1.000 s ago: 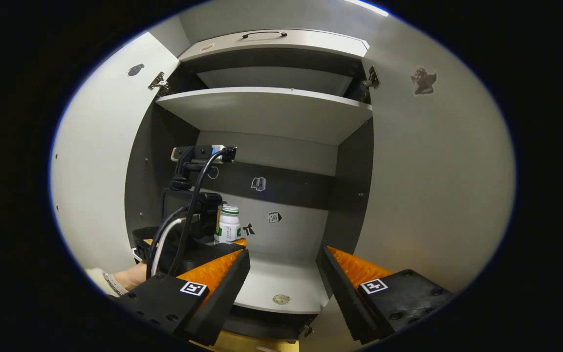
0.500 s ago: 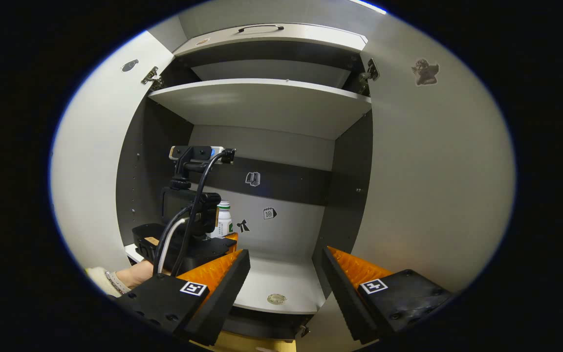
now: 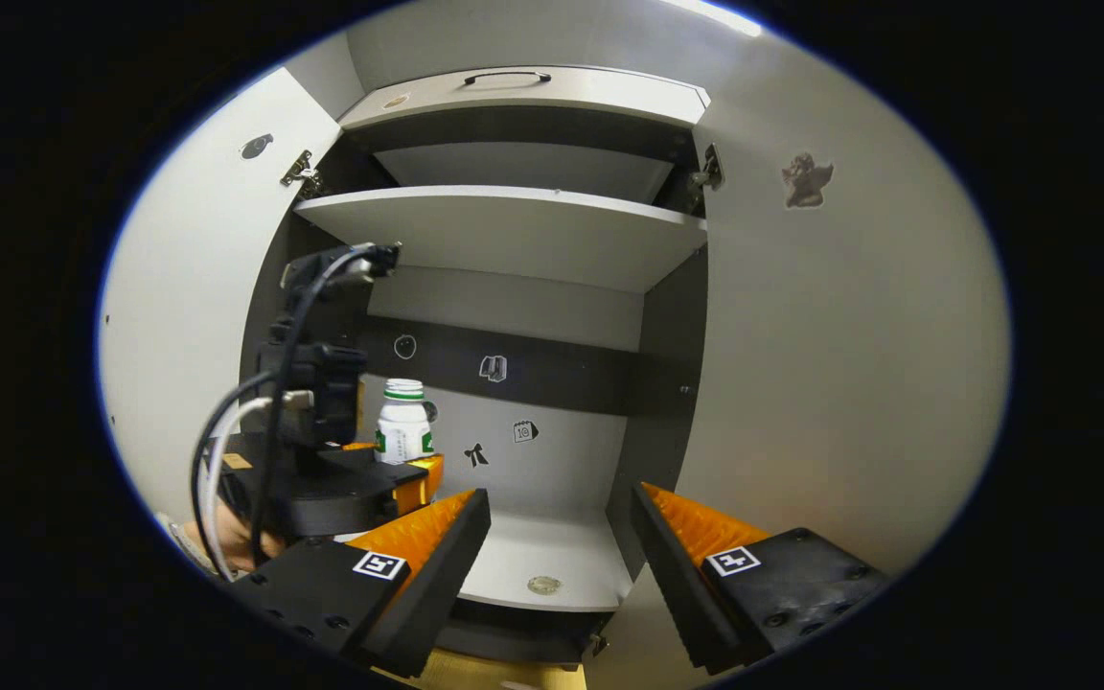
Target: Grasp the bottle in the cabinet with the left hand and place it on the coaster, then close the right door with the right hand and the left door with the left hand.
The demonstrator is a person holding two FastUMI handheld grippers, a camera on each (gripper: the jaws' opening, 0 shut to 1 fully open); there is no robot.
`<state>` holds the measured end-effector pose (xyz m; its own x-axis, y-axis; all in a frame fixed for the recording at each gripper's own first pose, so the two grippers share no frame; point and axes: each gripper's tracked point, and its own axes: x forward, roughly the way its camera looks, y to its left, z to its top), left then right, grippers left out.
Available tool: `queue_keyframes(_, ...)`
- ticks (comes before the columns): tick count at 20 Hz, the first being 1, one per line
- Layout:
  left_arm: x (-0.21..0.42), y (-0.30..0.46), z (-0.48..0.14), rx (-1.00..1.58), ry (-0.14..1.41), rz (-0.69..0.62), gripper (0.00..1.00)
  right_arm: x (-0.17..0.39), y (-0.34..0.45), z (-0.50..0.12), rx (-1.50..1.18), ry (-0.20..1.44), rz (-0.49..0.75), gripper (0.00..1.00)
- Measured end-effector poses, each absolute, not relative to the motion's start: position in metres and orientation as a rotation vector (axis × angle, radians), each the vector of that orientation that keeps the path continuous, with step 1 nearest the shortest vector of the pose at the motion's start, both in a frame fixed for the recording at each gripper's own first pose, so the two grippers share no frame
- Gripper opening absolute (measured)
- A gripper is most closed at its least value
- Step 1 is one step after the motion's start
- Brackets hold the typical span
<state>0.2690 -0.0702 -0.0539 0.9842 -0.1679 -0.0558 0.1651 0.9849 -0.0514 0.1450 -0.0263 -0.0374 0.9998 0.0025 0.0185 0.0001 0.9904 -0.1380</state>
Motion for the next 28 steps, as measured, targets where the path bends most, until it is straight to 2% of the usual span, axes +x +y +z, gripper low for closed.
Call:
queue_keyframes(9,0.140,-0.050,-0.043,-0.025,0.033,-0.227,0.70,0.055,-0.011,-0.018,-0.165,-0.064,-0.081,0.96)
queue_keyframes(17,0.035,-0.038,-0.055,0.007,0.041,-0.267,0.70,-0.033,-0.005,-0.026,-0.130,-0.017,-0.146,0.97)
queue_keyframes(22,-0.008,-0.044,-0.070,-0.001,0.057,-0.277,0.71,-0.056,0.002,-0.036,-0.039,-0.011,-0.080,0.97)
queue_keyframes(28,-0.050,-0.049,-0.110,-0.035,0.068,-0.187,0.71,-0.064,-0.016,-0.064,-0.090,0.015,0.007,0.98)
